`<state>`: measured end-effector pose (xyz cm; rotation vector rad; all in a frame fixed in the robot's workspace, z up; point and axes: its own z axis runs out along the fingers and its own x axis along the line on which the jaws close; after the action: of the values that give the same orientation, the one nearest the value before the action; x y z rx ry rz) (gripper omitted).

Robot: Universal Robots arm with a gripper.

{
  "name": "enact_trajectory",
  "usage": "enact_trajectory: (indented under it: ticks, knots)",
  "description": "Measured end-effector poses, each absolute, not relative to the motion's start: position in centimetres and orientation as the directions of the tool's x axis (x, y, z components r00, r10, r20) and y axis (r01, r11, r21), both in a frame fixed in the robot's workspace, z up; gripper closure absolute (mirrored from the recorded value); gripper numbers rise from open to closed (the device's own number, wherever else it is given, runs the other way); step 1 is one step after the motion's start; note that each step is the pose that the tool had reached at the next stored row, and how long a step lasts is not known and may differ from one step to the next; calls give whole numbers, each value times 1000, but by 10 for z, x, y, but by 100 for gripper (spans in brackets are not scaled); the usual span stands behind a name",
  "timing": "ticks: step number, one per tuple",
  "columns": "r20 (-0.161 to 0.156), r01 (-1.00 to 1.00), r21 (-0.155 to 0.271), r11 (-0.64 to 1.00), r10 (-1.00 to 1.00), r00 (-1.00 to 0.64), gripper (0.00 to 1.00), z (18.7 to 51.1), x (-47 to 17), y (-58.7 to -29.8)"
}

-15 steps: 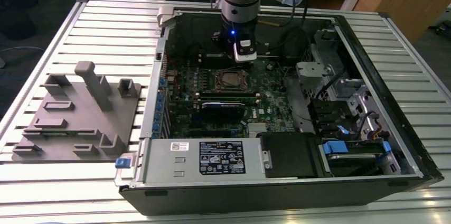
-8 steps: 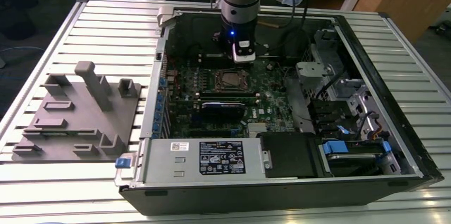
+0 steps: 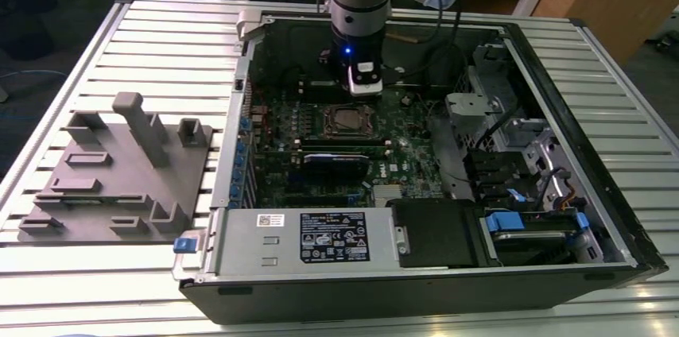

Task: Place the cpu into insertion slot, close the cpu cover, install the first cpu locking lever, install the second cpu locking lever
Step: 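Install the first cpu locking lever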

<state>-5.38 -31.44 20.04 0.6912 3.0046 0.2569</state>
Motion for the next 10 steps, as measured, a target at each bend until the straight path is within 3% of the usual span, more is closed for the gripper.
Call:
enact_trajectory:
  ticks: [10]
  knots:
    - [-16,430,163,888,438,-899,89,198,-54,-314]
